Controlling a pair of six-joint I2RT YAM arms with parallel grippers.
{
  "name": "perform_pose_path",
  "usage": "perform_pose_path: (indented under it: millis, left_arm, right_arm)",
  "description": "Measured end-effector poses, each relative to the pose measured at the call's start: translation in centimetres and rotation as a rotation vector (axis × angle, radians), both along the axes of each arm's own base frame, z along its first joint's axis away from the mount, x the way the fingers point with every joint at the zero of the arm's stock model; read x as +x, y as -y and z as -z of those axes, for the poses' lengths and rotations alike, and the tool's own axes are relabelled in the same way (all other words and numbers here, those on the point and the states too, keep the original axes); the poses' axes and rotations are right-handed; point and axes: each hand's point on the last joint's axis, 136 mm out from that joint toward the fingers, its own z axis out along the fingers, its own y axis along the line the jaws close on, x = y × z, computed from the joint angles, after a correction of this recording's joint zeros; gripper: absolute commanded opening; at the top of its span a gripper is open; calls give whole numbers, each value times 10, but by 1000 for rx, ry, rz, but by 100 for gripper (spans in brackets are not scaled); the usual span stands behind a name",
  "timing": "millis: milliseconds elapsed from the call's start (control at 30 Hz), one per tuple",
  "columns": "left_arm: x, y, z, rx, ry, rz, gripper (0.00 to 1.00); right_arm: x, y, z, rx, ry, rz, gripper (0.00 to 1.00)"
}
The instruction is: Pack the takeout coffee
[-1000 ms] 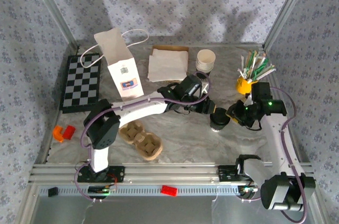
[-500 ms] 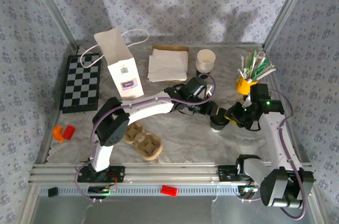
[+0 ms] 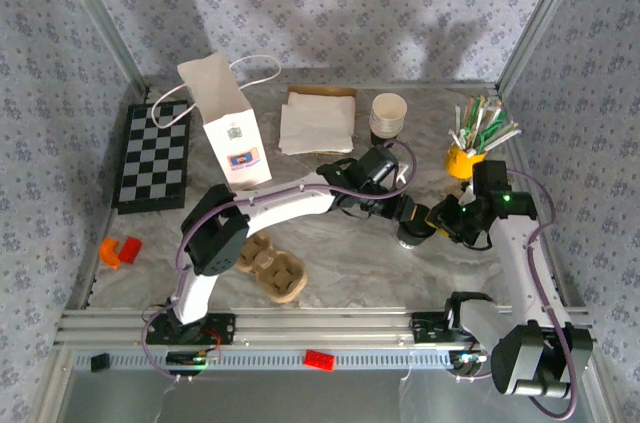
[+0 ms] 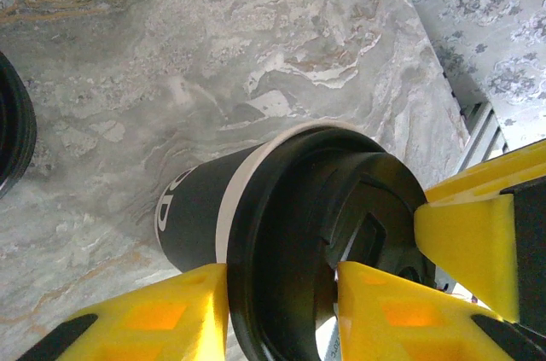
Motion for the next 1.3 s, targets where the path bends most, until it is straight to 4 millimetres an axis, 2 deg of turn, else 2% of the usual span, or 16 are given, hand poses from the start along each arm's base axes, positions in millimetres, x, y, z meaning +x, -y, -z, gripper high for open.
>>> perform_pose_path:
  millis: [333,667,867,1167,1300]
  left_arm:
    - [4,-1,2,33,24,5,33]
    - [4,1,1,38,36,2,30]
    - [4,1,1,38,36,2,30]
    - [4,2,0,40,35,2,29]
    - [4,2,0,40,34,2,29]
  right_arm:
    - [1,-5,-2,-7,26,-7,36]
    - [1,6,-7,51,37,67,53]
    - [7,-6,-5,161,52,43,54]
    - [9,2,1,167,41,56,58]
    - [10,1,1,168,46,50,56]
